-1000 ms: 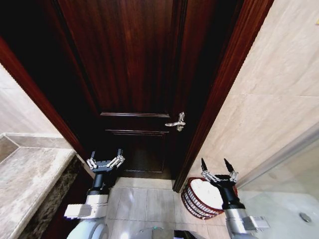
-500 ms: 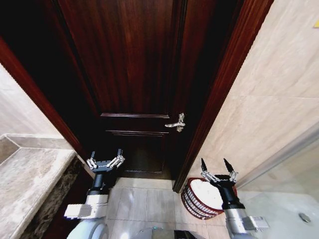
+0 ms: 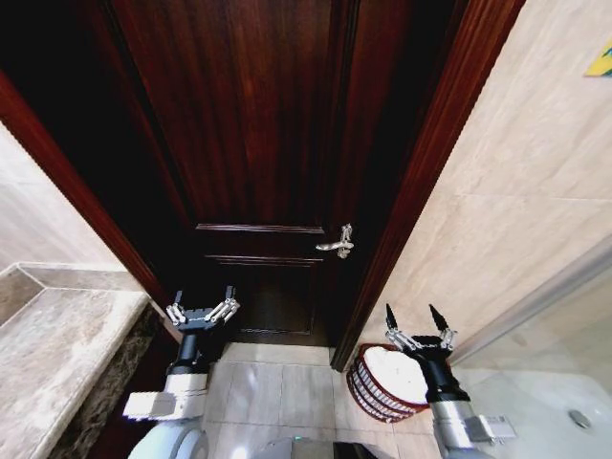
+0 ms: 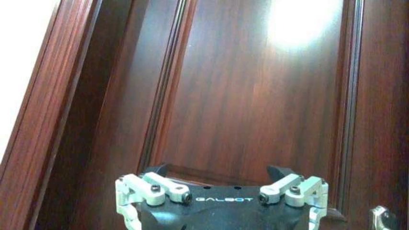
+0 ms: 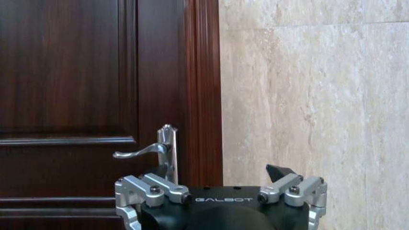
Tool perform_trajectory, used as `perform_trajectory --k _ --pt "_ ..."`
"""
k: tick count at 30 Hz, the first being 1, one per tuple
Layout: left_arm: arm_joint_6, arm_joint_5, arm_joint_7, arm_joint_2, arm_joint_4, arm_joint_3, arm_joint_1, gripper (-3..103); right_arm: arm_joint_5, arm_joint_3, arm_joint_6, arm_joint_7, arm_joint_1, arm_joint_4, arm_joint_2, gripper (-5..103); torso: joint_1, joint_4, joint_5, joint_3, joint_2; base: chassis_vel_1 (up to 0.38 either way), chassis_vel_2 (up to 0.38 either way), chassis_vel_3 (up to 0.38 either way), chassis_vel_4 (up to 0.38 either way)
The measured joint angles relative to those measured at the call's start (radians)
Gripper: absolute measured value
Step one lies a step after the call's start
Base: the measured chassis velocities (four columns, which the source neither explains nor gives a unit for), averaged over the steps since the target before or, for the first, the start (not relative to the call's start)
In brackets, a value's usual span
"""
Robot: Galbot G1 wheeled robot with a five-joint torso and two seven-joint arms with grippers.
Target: Discard the used towel into the hamper.
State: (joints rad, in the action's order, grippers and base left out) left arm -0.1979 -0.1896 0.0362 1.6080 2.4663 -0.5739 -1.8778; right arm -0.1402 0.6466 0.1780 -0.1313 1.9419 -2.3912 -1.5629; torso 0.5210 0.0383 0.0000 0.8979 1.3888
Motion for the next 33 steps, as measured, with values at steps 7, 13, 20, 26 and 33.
perform_trajectory --k 7,13,20,26,33 --pt "0.000 0.000 0.000 0.000 0.000 0.000 0.000 100 0.000 0.000 0.000 0.000 0.000 0.000 0.000 100 0.017 0.0000 0.0000 0.021 0.038 0.000 0.000 0.000 0.000" --pt "0.000 0.000 0.000 0.000 0.000 0.000 0.000 100 -0.001 0.000 0.000 0.000 0.000 0.001 0.000 100 0.037 0.0000 0.0000 0.045 0.081 0.000 0.000 0.000 0.000" --pt "0.000 0.000 0.000 0.000 0.000 0.000 0.000 100 -0.001 0.000 0.000 0.000 0.000 0.001 0.000 100 0.054 0.0000 0.0000 0.065 0.119 0.000 0.000 0.000 0.000" --pt "0.000 0.000 0.000 0.000 0.000 0.000 0.000 100 -0.001 0.000 0.001 0.000 0.000 0.001 0.000 100 0.074 0.0000 0.0000 0.090 0.163 0.000 0.000 0.000 0.000" --pt "0.000 0.000 0.000 0.000 0.000 0.000 0.000 100 -0.001 0.000 0.001 0.000 0.000 0.001 0.000 100 0.081 0.0000 0.0000 0.098 0.178 0.000 0.000 0.000 0.000"
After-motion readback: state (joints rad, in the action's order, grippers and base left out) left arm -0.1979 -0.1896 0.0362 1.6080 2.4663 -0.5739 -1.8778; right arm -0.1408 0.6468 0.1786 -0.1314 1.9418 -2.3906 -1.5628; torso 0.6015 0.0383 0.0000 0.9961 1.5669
